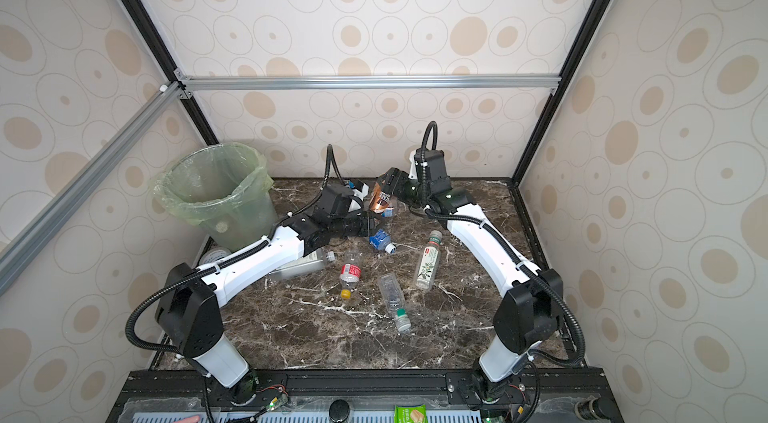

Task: Throw the plastic bottles in the bin
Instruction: 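Raise the Nescafe bottle with the left gripper over the bin while the right arm withdraws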

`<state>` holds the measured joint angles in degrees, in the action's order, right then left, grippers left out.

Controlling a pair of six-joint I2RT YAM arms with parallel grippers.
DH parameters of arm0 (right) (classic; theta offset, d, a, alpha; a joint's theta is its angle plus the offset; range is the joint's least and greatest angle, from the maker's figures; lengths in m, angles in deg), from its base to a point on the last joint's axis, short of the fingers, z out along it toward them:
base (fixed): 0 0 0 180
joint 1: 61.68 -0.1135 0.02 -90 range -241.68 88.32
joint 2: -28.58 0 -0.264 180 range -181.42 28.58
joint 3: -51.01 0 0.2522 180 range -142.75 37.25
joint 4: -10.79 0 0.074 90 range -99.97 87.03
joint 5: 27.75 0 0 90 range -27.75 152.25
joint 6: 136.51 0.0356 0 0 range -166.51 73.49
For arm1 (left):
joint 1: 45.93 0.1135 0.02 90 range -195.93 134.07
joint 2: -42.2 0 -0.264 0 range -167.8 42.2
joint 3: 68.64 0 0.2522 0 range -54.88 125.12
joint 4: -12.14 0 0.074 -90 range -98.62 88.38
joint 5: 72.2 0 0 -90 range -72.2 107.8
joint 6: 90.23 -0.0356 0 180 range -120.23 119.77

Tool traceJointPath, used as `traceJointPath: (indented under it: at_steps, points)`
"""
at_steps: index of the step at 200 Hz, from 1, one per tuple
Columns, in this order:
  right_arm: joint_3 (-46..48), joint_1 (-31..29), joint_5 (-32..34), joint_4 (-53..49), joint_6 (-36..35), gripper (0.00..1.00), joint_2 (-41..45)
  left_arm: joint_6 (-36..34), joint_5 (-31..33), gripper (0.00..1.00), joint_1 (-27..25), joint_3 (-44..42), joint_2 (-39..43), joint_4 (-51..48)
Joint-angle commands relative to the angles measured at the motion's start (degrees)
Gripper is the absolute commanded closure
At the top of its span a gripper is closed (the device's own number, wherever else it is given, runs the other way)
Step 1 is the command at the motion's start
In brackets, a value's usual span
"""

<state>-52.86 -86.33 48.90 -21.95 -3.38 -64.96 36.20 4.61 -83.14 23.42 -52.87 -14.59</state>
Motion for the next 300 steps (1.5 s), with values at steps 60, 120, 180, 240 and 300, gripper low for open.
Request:
traceJointPath:
  at_steps: [60, 120, 180, 240, 300]
  points:
    - [-8.8, -1.2, -0.9, -1.9, -9.0, 0.00, 2.0, -6.6, 3.3, 0.70, 13.3, 7.9, 7.3, -12.7]
    - [-24.3, -9.6, -1.8, -5.9, -22.4, 0.00, -3.1, -15.5, 7.6, 0.70, 23.3, 26.7, 5.8, -22.1]
    - [-34.5, -15.1, -2.1, -7.0, -26.6, 0.00, -8.7, -26.9, 21.1, 0.68, 27.2, 40.3, 6.3, -20.5]
    - [-46.3, -19.6, -0.8, -9.0, -32.7, 0.00, -14.2, -28.0, 28.0, 0.67, 29.5, 41.1, 9.9, -13.7]
    - [-48.0, -20.8, 1.5, -10.6, -35.7, 0.00, -16.0, -31.1, 31.4, 0.68, 29.6, 44.8, 11.8, -10.9]
